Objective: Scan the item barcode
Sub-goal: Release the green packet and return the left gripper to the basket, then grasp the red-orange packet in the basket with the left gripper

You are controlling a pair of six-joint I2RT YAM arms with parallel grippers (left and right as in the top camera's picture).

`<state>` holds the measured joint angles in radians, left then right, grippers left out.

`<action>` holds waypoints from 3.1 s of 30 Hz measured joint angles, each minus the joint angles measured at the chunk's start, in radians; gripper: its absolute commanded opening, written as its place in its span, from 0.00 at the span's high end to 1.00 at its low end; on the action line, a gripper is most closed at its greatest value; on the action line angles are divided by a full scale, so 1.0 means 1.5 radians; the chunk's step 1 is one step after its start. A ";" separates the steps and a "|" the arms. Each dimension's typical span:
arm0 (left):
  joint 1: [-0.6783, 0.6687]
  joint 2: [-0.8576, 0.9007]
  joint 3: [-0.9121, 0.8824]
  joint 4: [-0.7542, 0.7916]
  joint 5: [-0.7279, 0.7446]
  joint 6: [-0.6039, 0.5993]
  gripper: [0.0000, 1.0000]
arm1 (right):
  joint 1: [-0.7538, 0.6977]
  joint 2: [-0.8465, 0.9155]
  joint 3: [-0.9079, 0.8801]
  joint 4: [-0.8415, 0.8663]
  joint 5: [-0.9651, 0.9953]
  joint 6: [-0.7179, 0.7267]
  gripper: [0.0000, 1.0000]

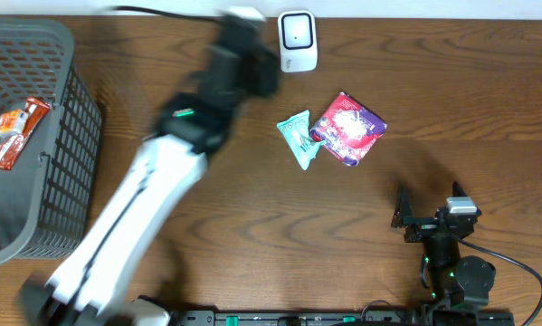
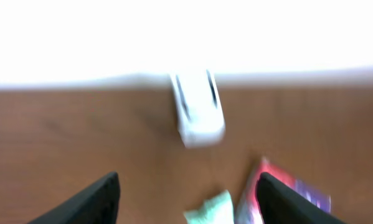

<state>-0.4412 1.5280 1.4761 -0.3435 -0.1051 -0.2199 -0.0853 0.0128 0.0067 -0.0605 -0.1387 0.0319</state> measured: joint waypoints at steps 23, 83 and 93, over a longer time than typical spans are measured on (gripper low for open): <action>0.658 0.037 0.011 -0.012 -0.152 0.124 0.16 | 0.000 0.000 0.000 0.000 0.000 0.000 0.01; 0.717 0.292 0.001 0.038 0.084 0.210 0.93 | 0.000 0.000 0.000 0.000 0.000 0.000 0.01; 0.717 0.099 0.001 0.157 0.259 0.062 0.93 | 0.000 0.000 0.000 0.000 0.000 0.000 0.01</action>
<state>0.6342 1.6760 1.4780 -0.1078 0.2836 -0.1265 -0.0853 0.0128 0.0067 -0.0608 -0.1387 0.0319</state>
